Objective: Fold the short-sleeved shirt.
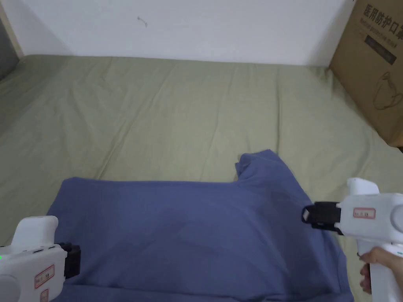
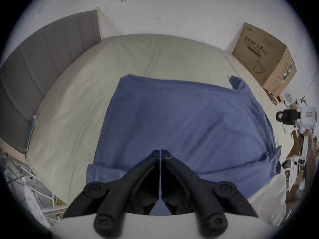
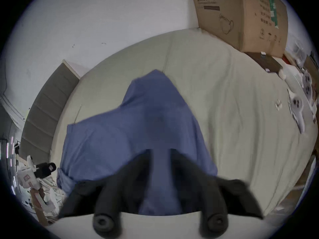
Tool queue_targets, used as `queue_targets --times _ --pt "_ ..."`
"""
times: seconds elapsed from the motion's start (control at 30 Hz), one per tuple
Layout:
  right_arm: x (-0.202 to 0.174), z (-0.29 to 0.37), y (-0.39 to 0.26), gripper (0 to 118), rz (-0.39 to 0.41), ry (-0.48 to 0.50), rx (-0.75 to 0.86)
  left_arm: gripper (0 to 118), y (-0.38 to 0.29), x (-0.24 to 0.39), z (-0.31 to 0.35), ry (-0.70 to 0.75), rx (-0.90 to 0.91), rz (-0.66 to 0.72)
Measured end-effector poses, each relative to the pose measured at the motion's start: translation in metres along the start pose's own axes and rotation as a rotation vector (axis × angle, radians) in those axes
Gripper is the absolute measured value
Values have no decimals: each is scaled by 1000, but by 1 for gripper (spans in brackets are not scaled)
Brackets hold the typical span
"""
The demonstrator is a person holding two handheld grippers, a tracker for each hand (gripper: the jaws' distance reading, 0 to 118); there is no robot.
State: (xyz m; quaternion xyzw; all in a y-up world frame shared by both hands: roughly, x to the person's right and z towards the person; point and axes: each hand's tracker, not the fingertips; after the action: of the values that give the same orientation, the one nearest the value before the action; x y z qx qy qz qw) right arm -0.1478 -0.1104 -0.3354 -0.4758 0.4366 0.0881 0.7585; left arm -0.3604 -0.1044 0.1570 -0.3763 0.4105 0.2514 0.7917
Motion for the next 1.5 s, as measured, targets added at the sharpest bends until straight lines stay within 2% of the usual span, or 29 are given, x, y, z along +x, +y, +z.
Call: queue_targets --times 0.07,0.1,0.23,0.33,0.4,0.5,0.53,0.57,0.6,0.63,0.67,0.7,0.73,0.8,0.87,1.0,1.03,1.07,1.1,1.13,1.17,1.23,1.47,1.5 --pt "2 -22 26 77 20 -19 -4 0 10 4 -8 -3 3 -11" --pt "3 -35 40 84 20 -38 -9 0 15 7 -12 -3 5 -16" --pt "8 -90 75 84 28 -60 -72 0 22 12 -28 1 -18 -36" --pt "4 -119 81 84 56 -92 -110 1 22 12 -39 14 -50 -35" --pt "4 -134 81 83 44 -108 -132 1 20 11 -45 19 -63 -31" --pt "-1 -148 75 72 85 -154 -148 1 20 7 -53 25 -85 -26" --pt "-5 -143 73 70 122 -169 -124 1 20 6 -56 26 -92 -27" --pt "-11 -137 71 63 151 -174 -103 1 20 6 -57 29 -95 -28" --pt "-18 -131 68 38 200 -205 -71 1 20 6 -58 38 -99 -29" --pt "-24 -128 67 5 231 -209 -58 1 21 5 -60 43 -102 -29" --pt "-22 -129 68 0 201 -158 -82 1 21 4 -62 43 -102 -27" --pt "-27 -129 68 0 211 -166 -107 1 22 2 -63 44 -102 -23" --pt "-30 -129 67 0 215 -95 -125 1 22 1 -64 45 -103 -13" --pt "-29 -130 67 0 205 -117 -115 1 24 -3 -65 47 -99 -5" --pt "-30 -129 69 0 228 -166 -101 1 27 -10 -68 52 -91 3" --pt "-22 -123 76 0 189 -131 -95 4 50 -25 -80 41 -90 -20" --pt "-23 -122 77 0 190 -135 -92 15 59 -29 -86 56 -86 -33" --pt "-19 -122 77 0 192 -138 -90 35 67 -33 -92 61 -82 -33" --pt "-17 -122 78 0 196 -138 -90 71 78 -40 -103 57 -78 -25" --pt "-17 -123 79 0 195 -138 -91 95 89 -47 -113 51 -72 0" --pt "-16 -123 80 0 191 -137 -94 107 98 -53 -121 54 -52 38" --pt "-15 -123 78 0 191 -133 -97 103 120 -68 -143 65 -60 109" --pt "-15 -128 76 0 241 -151 -107 103 151 -85 -196 99 -119 95" --pt "-15 -127 76 0 246 -150 -109 97 150 -85 -199 100 -125 101"
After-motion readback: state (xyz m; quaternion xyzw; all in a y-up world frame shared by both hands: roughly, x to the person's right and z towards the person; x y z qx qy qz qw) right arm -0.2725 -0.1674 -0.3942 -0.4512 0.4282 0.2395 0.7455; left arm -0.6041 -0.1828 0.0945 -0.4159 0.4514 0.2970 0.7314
